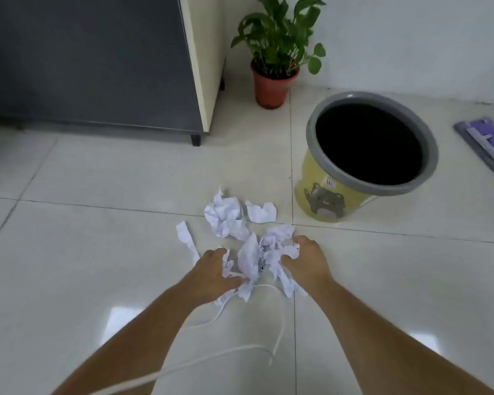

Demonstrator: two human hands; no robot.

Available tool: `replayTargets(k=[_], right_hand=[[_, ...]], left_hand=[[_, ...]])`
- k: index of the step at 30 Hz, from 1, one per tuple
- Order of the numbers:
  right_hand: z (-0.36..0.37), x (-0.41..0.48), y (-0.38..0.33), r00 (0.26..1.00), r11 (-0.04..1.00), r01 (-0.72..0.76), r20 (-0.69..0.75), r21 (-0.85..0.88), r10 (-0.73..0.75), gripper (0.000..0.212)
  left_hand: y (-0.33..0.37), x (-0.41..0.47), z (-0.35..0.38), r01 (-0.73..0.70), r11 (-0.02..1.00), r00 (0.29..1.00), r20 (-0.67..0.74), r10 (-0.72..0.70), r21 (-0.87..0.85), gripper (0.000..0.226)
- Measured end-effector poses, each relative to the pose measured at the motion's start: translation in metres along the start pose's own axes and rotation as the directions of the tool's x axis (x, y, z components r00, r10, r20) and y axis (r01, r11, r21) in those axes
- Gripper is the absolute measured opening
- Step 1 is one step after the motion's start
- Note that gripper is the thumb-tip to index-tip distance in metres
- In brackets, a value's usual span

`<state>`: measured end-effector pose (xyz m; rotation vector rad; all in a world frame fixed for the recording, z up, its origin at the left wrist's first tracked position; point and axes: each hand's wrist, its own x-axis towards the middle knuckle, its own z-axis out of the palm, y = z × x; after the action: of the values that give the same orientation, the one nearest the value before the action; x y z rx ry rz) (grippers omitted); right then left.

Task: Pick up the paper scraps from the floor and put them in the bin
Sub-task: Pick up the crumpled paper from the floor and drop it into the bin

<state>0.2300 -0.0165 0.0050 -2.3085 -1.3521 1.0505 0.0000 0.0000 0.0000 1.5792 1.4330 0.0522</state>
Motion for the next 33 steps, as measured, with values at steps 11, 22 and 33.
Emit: replayTargets(k=[11, 22, 33], right_hand=[[0.033, 0.016, 0.025, 0.999, 0.949, 0.014, 0.039, -0.314, -0.001, 0.077], [0.062, 0.020, 0.041, 0.993, 0.883, 0.113, 0.090, -0.455, -0.081, 0.060], [0.026, 0.022, 0.034, 0.999, 0.999, 0.021, -0.046, -0.027, -0.022, 0.042]], left_hand=[[-0.018, 0.039, 0.028, -0.187, 0.775, 0.981, 0.162, 0.110, 0.603, 0.102], [-0.011, 0.064, 0.044, -0.244, 0.696, 0.970, 0.179, 0.166, 0.676, 0.052], [-0.012, 0.071, 0.015, -0.220, 0.899, 0.964, -0.057, 0.260, 0.379, 0.026]])
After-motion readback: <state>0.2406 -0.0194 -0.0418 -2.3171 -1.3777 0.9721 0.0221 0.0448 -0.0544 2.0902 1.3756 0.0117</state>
